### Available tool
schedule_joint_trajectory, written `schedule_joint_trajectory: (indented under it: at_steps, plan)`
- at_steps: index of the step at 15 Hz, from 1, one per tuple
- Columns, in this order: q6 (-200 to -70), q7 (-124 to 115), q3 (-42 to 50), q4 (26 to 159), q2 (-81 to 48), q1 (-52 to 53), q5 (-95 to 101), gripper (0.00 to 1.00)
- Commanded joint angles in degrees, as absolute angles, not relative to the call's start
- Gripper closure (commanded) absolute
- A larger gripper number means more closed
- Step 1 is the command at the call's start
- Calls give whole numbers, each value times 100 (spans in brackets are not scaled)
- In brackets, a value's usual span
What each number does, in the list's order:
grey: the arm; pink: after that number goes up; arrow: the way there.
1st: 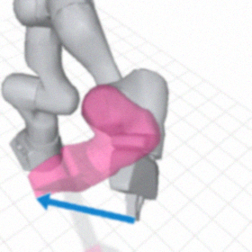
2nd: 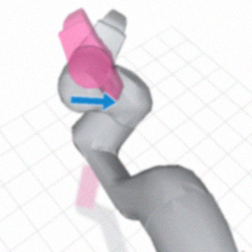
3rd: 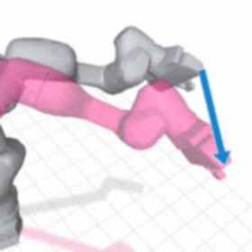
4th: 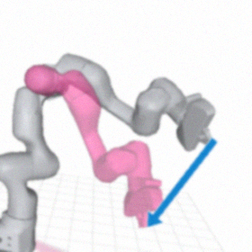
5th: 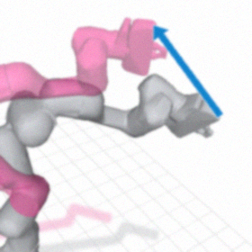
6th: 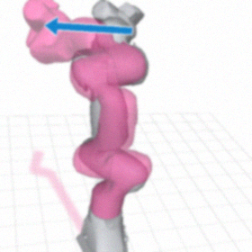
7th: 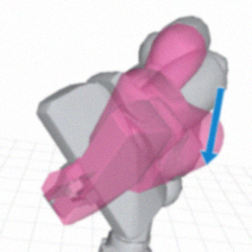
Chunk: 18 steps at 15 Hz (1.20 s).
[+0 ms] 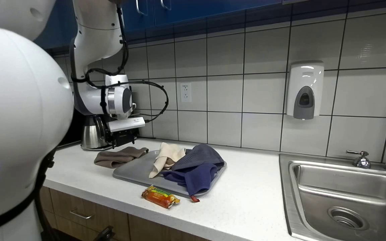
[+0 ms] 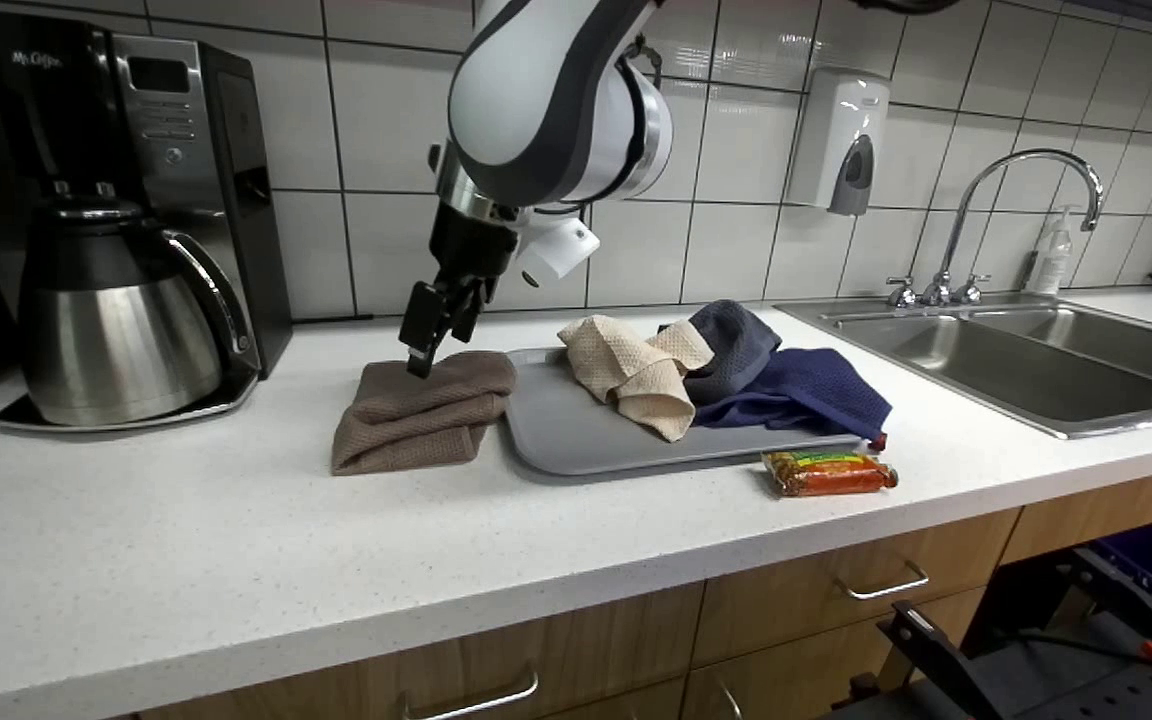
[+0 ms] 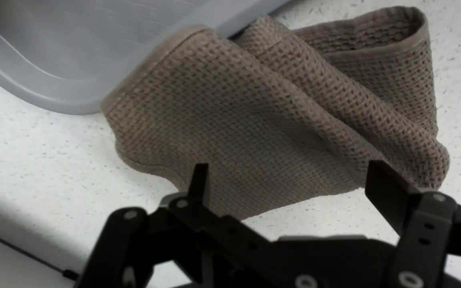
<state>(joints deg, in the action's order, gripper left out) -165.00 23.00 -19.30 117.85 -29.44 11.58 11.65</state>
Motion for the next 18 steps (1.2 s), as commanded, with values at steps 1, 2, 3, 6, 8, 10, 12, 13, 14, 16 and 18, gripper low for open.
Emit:
schedule_joint_trajectory:
  at_steps: [1, 2, 3, 6, 8, 10, 12, 13, 14, 16, 18]
  plan:
    - [-16304, 2956, -2288, 11529, -3195, 829, 1134, 0]
    - [-16278, 3078, -2357, 11506, -3235, 779, 1132, 0]
    - [-16283, 3154, -2383, 11512, -3266, 771, 1162, 0]
    - [-16244, 3393, -2500, 11568, -3268, 737, 1213, 0]
    - [-16219, 3558, -2569, 11654, -3220, 723, 1217, 0]
    - [-16153, 3705, -2588, 11678, -3211, 733, 1211, 0]
    - [-16092, 3807, -2558, 11685, -3222, 761, 1203, 0]
    - [-16053, 3837, -2535, 11678, -3233, 778, 1201, 0]
    - [-16023, 3866, -2516, 11675, -3241, 793, 1200, 0]
    - [-15971, 3902, -2480, 11637, -3285, 829, 1194, 0]
    - [-15979, 3882, -2408, 11586, -3344, 899, 1235, 0]
